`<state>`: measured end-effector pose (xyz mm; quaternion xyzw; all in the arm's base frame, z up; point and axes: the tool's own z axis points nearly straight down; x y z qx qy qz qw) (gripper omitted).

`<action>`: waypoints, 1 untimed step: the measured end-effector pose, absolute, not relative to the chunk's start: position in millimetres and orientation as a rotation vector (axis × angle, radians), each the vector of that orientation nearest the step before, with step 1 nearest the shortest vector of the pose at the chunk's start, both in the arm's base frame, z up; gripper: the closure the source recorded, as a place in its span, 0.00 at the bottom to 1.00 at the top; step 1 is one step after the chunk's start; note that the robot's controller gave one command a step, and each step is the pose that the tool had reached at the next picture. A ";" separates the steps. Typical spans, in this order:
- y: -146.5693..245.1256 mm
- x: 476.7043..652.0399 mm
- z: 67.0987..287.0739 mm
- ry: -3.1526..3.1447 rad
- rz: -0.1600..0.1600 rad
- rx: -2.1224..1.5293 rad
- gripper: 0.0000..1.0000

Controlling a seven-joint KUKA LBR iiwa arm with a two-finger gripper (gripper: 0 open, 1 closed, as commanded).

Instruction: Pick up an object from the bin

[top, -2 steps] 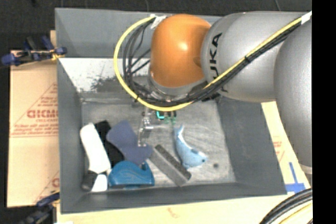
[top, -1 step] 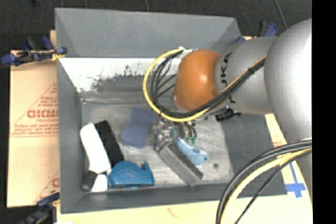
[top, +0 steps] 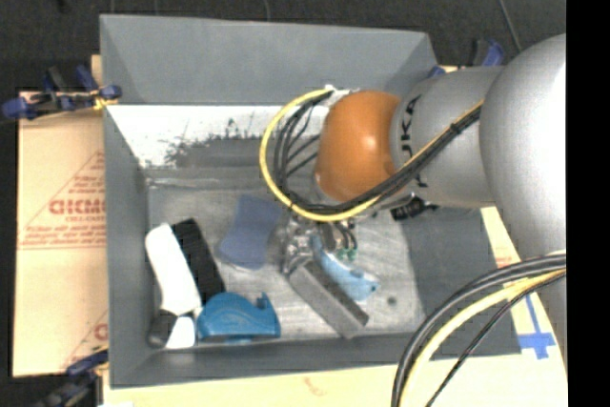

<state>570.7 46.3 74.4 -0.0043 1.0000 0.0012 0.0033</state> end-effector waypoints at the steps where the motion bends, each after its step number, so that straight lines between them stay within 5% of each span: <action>1: 60.8 566.6 121.3 3.145 -0.001 -0.042 1.00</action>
Offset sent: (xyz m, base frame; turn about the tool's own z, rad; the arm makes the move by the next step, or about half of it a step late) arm -0.0084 -0.0711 0.0785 -0.0248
